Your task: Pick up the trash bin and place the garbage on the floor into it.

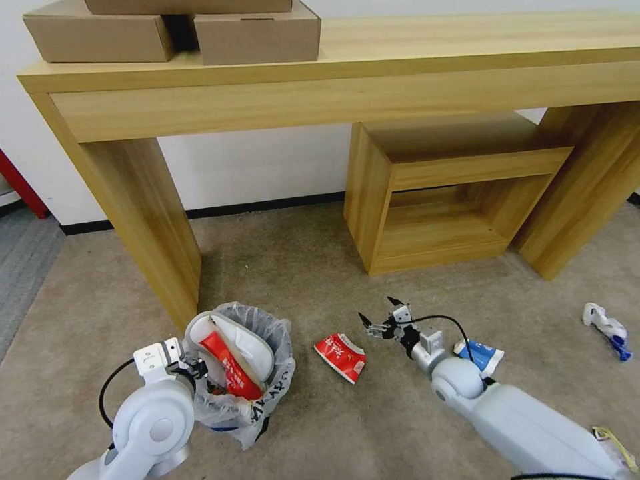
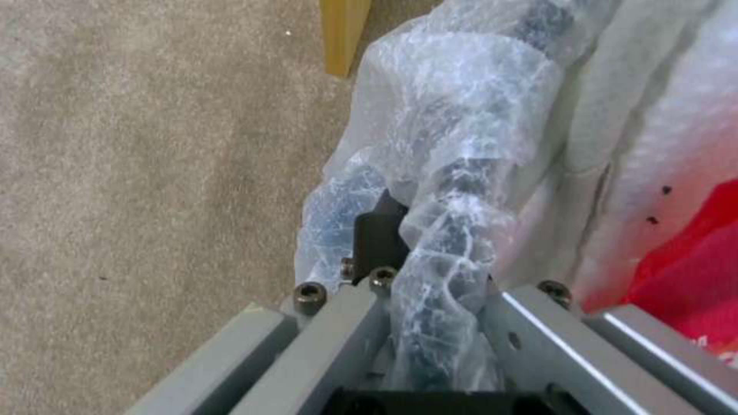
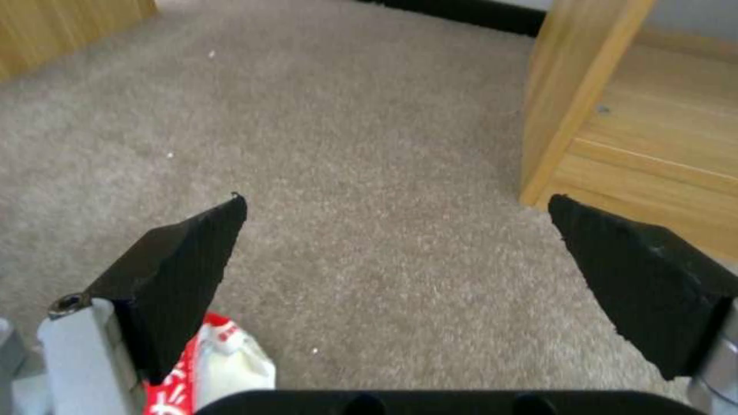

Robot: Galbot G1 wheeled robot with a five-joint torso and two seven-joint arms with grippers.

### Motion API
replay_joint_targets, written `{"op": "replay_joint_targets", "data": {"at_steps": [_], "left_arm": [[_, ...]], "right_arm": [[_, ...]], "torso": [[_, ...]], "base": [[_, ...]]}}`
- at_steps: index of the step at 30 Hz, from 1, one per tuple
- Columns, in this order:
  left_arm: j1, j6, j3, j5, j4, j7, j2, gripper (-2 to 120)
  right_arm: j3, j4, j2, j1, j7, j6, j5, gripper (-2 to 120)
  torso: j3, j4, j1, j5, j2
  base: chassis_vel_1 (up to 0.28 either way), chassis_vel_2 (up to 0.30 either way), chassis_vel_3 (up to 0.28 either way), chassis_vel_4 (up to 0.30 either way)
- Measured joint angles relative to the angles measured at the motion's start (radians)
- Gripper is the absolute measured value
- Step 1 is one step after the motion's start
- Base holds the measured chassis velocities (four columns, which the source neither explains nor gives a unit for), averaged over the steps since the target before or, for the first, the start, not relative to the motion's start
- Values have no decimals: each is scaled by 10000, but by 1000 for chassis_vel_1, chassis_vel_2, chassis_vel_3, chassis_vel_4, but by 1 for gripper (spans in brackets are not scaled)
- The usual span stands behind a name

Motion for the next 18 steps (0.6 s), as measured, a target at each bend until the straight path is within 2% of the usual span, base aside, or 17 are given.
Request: {"op": "replay_joint_targets", "data": {"at_steps": [3, 10, 18], "left_arm": [[-198, -15, 0, -161, 104, -68, 102, 0], [-620, -19, 159, -359, 374, -173, 174, 0], [-650, -16, 271, -296, 598, -197, 54, 0]], "right_arm": [[-483, -175, 95, 341, -80, -502, 300, 100], [-1277, -374, 191, 393, -211, -986, 230, 100], [-1639, -879, 522, 258, -252, -877, 125, 100]], "torso": [[0, 1, 0, 6, 0], [-1, -3, 0, 3, 0], [-1, -2, -1, 6, 0]], "base": [[0, 0, 0, 0], [0, 0, 0, 0], [0, 0, 0, 0]]}}
